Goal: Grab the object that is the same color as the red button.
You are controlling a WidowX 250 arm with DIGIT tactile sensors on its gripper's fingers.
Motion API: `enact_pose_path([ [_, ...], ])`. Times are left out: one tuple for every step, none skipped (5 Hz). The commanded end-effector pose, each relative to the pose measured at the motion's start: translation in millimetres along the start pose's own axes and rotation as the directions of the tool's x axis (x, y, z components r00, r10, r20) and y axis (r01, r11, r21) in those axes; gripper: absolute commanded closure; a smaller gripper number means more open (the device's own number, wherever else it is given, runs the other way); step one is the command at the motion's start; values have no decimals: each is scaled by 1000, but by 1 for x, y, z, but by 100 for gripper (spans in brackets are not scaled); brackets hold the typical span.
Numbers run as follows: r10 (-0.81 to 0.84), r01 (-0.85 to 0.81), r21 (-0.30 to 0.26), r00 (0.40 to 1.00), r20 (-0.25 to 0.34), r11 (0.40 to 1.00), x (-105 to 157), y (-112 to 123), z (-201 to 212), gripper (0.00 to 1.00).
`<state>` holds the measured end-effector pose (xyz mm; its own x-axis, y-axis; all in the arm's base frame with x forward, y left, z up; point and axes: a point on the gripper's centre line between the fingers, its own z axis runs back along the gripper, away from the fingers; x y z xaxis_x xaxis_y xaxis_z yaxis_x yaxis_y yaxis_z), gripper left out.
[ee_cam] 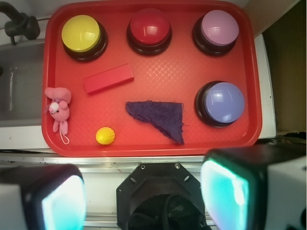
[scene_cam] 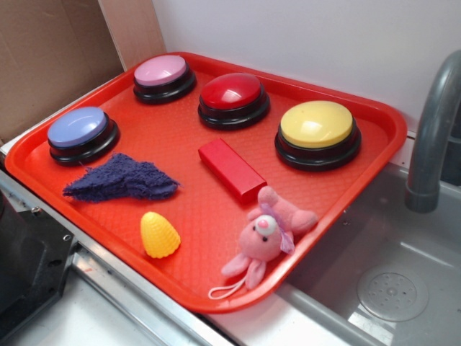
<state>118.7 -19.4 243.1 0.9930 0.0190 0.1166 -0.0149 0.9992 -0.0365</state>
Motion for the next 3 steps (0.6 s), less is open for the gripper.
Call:
enact_pose_path([
  [0, 0, 0, 1000, 0, 1000, 0, 0, 0, 0],
  [124, -105, -160, 986, 111, 982, 10, -25, 0, 0],
  [287, -264, -137, 939, 187, 955, 15, -49, -9, 0],
])
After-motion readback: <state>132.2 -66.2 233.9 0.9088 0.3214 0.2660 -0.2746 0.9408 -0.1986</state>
